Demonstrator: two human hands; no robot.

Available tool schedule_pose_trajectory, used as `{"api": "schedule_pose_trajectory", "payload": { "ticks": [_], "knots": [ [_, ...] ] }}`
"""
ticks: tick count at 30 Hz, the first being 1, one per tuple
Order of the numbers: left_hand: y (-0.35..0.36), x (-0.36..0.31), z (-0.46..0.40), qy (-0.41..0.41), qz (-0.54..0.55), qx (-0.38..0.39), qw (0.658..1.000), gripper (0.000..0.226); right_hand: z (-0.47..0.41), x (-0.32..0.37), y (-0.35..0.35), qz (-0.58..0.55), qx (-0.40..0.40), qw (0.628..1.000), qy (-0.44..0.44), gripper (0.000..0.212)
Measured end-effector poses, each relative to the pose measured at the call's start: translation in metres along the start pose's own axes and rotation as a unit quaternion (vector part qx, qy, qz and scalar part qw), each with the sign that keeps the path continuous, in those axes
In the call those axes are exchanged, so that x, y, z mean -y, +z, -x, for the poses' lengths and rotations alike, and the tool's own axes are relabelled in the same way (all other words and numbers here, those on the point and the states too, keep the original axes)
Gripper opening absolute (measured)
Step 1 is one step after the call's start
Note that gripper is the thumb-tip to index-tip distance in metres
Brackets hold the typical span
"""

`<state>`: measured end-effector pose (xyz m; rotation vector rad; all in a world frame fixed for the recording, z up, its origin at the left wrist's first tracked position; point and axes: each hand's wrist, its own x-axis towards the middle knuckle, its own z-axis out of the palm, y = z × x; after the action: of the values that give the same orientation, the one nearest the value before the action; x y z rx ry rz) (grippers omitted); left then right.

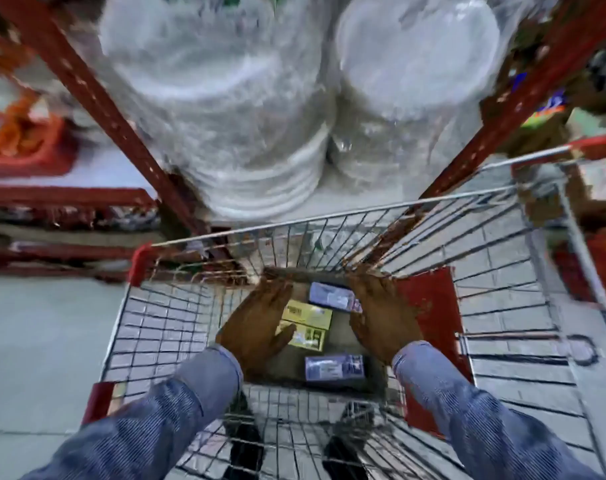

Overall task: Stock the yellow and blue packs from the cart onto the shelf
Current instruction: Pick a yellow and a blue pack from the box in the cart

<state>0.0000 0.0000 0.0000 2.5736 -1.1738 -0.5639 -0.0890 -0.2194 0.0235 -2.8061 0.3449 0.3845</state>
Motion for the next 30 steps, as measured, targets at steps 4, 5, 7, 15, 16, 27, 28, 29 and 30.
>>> {"api": "schedule_pose_trajectory", "payload": {
  "ticks": [4,5,7,15,16,27,28,29,30],
  "knots": [
    [0.049,0.016,-0.036,-0.027,0.012,0.041,0.999,0.065,-0.028,-0.019,0.053,0.013,0.047,0.999,0.001,0.062],
    [0.059,0.019,-0.043,-0.02,0.019,0.05,0.998,0.063,-0.033,-0.024,0.067,0.014,0.048,0.999,-0.002,0.063],
    [0.089,0.033,-0.059,-0.013,0.044,0.063,0.997,0.056,-0.042,-0.031,0.095,0.014,0.035,0.999,-0.003,0.065],
    [0.124,0.077,-0.107,-0.023,0.051,0.227,0.972,0.036,-0.074,-0.049,0.145,0.055,0.056,0.997,0.002,0.068],
    [0.12,0.076,-0.113,-0.013,0.029,0.244,0.969,0.05,-0.077,-0.051,0.148,0.061,0.061,0.996,0.005,0.067],
    [0.116,0.081,-0.129,0.036,-0.034,0.368,0.929,0.06,-0.092,-0.049,0.154,0.058,0.057,0.996,0.02,0.046],
    [0.116,0.082,-0.132,0.028,-0.032,0.383,0.923,0.061,-0.091,-0.05,0.154,0.061,0.058,0.996,0.018,0.046],
    [0.116,0.081,-0.133,0.024,-0.036,0.39,0.92,0.058,-0.091,-0.05,0.155,0.064,0.059,0.996,0.016,0.047],
    [0.115,0.08,-0.134,0.021,-0.039,0.395,0.918,0.052,-0.091,-0.05,0.156,0.068,0.059,0.996,0.014,0.047]
  ]
}}
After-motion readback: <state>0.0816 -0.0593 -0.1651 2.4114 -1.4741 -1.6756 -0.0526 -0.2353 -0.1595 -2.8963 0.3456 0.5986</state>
